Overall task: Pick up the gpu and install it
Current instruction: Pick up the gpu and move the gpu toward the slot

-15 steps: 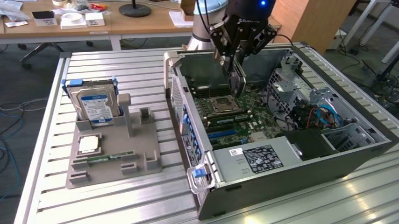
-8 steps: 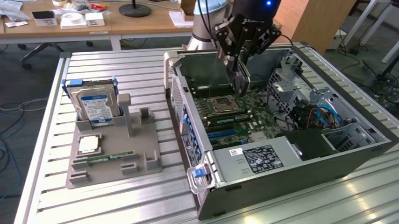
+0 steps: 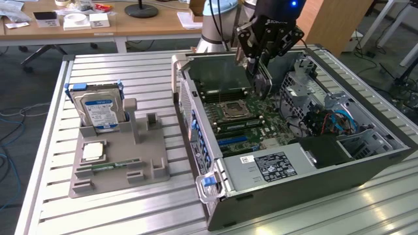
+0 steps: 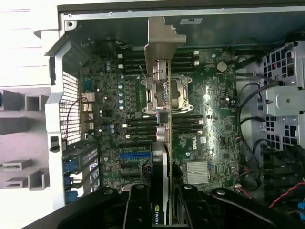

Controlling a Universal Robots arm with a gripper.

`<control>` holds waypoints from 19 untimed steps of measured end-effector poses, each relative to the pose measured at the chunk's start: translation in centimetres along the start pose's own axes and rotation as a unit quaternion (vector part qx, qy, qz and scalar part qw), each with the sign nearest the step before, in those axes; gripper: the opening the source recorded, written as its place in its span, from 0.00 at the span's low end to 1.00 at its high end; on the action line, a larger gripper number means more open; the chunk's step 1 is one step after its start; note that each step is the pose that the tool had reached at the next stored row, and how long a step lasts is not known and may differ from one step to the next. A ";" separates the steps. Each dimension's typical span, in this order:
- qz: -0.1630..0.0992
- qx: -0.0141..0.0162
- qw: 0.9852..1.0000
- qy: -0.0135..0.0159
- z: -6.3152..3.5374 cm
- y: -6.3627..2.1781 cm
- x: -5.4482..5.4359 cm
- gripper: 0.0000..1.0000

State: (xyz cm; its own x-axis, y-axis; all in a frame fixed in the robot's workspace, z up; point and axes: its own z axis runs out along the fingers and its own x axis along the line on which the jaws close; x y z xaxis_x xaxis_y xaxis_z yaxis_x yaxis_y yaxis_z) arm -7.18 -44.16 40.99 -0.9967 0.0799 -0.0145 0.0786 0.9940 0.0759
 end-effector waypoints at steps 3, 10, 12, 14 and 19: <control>0.000 0.000 1.000 0.000 0.01 0.04 -0.5 0.27; 0.000 0.000 1.000 0.000 0.01 0.05 -0.6 0.27; 0.000 0.000 1.000 0.000 0.01 0.04 -0.6 0.27; 0.000 0.000 1.000 0.000 0.01 0.04 -0.6 0.27; 0.000 0.000 1.000 0.000 0.02 0.08 -1.0 0.27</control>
State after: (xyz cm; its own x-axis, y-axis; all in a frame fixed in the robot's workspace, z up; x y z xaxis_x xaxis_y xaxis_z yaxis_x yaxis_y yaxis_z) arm -6.20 -44.15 40.99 -0.9967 0.0800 -0.0145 0.0787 0.9940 0.0759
